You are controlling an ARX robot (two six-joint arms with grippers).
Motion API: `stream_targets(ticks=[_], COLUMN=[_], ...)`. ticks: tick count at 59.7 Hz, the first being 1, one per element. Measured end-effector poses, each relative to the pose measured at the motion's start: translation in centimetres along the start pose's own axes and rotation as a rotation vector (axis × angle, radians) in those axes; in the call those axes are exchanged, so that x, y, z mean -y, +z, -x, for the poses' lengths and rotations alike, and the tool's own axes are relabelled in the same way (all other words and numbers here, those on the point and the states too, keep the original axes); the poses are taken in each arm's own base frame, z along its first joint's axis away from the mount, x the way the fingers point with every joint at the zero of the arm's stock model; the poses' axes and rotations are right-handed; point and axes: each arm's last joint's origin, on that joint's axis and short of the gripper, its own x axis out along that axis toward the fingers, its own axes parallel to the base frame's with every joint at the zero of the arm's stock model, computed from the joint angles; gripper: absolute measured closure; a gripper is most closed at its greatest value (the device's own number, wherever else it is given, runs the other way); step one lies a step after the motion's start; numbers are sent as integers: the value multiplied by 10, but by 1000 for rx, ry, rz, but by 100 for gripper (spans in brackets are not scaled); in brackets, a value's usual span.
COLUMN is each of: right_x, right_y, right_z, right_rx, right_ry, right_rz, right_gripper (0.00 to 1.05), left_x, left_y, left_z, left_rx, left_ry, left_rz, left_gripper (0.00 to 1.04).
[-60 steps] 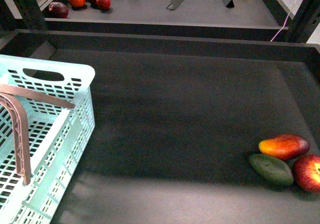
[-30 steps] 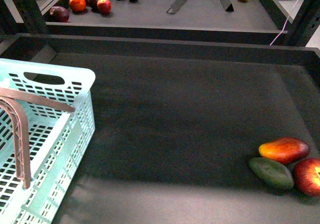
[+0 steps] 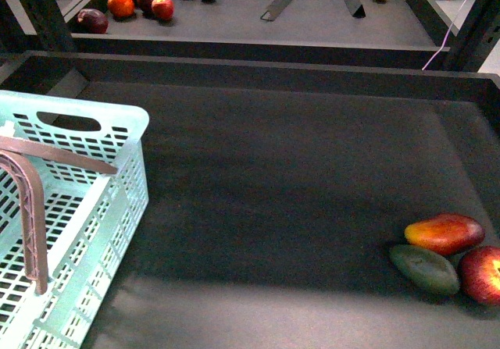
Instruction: Pick apple with right arm and hold basket with left
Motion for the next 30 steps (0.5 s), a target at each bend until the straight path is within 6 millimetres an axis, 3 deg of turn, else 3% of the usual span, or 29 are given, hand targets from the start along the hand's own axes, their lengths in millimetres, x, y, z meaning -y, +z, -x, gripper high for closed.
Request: stream_targets(ticks=[15, 30], right_x=[0, 0], right_y=[0, 0], right_z=[0, 0], right_rx=[0, 0], right_ry=[0, 0], right_rz=[0, 0], right_gripper=[9, 9], left_x=[4, 23], left_y=[-10, -5], left_z=[-44, -70], left_rx=[-38, -33], left_ry=[79, 123], left_rz=[124, 151], left_gripper=[7, 7])
